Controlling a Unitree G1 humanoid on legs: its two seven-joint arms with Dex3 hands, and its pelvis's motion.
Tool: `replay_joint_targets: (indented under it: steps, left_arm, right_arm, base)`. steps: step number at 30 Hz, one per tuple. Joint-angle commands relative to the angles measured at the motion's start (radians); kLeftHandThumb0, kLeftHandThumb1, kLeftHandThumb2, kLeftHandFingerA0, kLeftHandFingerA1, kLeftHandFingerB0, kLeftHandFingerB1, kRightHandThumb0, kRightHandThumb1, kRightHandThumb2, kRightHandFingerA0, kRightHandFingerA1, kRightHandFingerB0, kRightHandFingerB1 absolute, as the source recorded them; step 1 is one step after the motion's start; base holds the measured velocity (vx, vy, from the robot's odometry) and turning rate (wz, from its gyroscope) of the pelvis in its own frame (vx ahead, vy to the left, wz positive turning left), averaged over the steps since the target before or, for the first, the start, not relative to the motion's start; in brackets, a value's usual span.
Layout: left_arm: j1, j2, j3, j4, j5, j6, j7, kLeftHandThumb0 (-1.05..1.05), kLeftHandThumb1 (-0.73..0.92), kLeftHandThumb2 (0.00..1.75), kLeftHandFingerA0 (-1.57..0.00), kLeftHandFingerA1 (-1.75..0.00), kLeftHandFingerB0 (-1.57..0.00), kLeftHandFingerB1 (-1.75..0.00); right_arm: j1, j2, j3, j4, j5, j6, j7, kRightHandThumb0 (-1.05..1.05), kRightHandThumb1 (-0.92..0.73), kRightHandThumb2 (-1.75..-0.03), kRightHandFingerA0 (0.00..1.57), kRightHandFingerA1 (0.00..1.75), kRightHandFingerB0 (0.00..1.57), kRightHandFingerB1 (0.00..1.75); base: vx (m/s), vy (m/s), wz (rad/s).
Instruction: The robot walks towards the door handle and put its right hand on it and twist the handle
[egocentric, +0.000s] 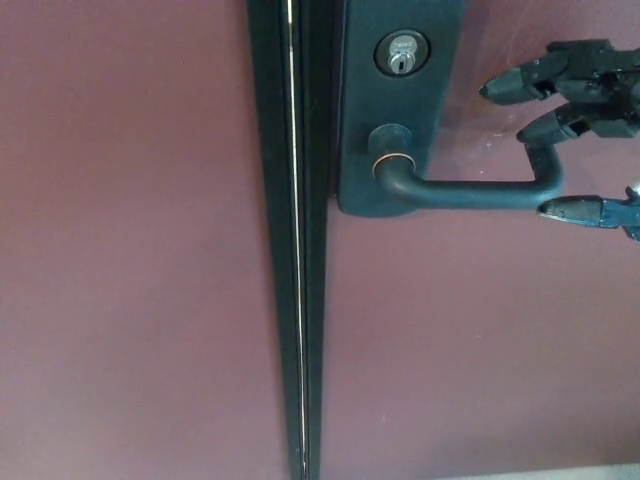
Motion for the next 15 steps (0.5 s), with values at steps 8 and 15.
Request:
replay_joint_targets:
  steps: [8,15]
  left_arm:
    - [0.003,0.008,-0.007,0.006,0.01,0.007,-0.016,-0.28,0.29,0.61,-0.56,-0.86,-0.51,-0.7]
    - [0.004,0.011,-0.01,0.005,0.009,0.003,-0.016,-0.29,0.29,0.61,-0.56,-0.86,-0.51,-0.7]
  right_arm:
    - [-0.086,0.017,0.032,0.036,-0.086,0.106,0.09,-0.5,-0.39,-0.79,0.4,0.54,0.25,0.44]
    - [-0.141,0.017,0.074,0.062,-0.141,0.102,0.13,-0.49,-0.39,-0.79,0.4,0.54,0.25,0.44]
  base:
    - [0.0,0.0,0.0]
    - [0.0,0.0,0.0]
